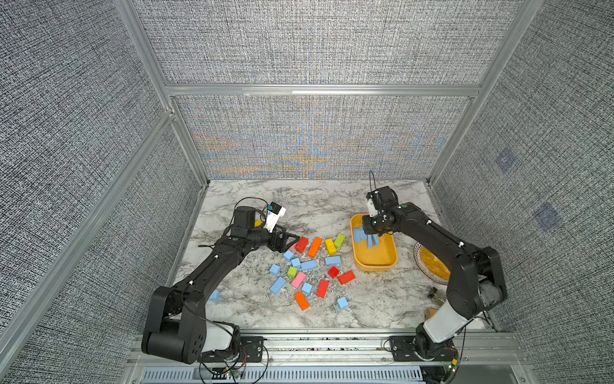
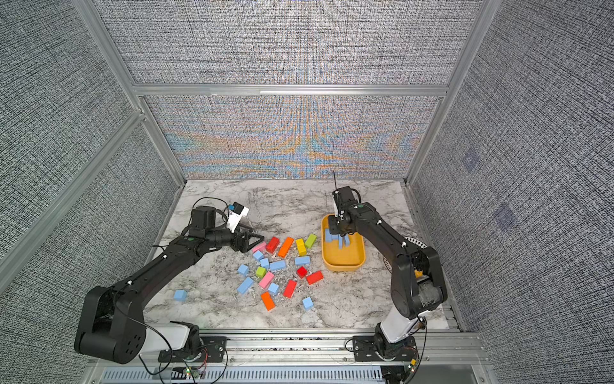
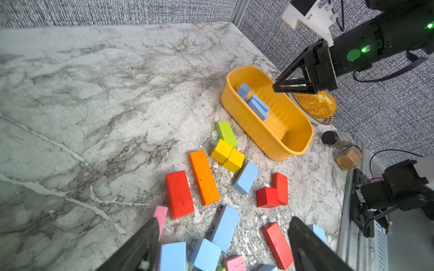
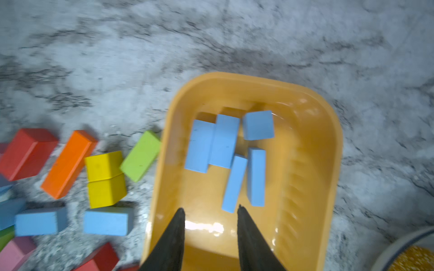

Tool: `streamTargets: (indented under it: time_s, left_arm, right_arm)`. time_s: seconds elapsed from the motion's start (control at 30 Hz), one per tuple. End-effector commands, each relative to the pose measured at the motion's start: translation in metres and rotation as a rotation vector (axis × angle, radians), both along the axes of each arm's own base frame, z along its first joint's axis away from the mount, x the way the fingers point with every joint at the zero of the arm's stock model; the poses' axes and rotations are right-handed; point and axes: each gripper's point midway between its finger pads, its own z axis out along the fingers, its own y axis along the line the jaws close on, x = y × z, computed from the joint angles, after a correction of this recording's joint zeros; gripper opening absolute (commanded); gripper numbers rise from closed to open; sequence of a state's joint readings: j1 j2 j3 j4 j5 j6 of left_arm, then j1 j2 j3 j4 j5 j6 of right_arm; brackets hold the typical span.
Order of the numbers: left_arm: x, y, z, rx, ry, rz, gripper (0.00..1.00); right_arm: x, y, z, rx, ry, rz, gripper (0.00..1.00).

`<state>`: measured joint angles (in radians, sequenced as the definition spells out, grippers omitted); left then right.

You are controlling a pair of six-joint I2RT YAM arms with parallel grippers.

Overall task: Pick out the blue building blocks
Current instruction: Place the building block in the storage box, then pick up the building block from the center of the board.

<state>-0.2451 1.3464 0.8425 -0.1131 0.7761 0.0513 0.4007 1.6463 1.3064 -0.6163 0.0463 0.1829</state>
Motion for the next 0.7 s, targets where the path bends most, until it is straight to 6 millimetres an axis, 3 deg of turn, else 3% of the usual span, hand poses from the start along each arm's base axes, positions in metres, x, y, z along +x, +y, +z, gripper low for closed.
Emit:
streamTargets:
  time_s: [0.0,0.17,0.3,0.47,0.57,0.67]
  left_arm:
    - [0.000,0.011,-0.004,0.105,-0.032,0.002,0.87]
    - [-0.009,0.021,-0.006,0.244,-0.130,-0.094,0.86]
    - [-0.041,0.022,-0.016,0.338,-0.184,-0.321,0.82]
    - [-0.080,0.044,-0.056,0.555,-0.230,-0.666,0.80]
    - [-0.084,0.059,-0.079,0.672,-0.260,-0.809,0.78]
    - [-0.079,0.065,-0.092,0.728,-0.285,-0.894,0.76]
  right_arm:
    - [-0.006,0.042,0.009,0.052,-0.034,0.065,0.42]
    - [-0.023,0.142,0.006,0.161,-0.073,0.255,0.42]
    - [-0.032,0.186,0.001,0.216,-0.126,0.333,0.44]
    - [-0.041,0.197,0.012,0.356,-0.205,0.333,0.45]
    - [-0.047,0.194,0.022,0.393,-0.240,0.339,0.46]
    - [-0.049,0.185,0.019,0.376,-0.245,0.321,0.46]
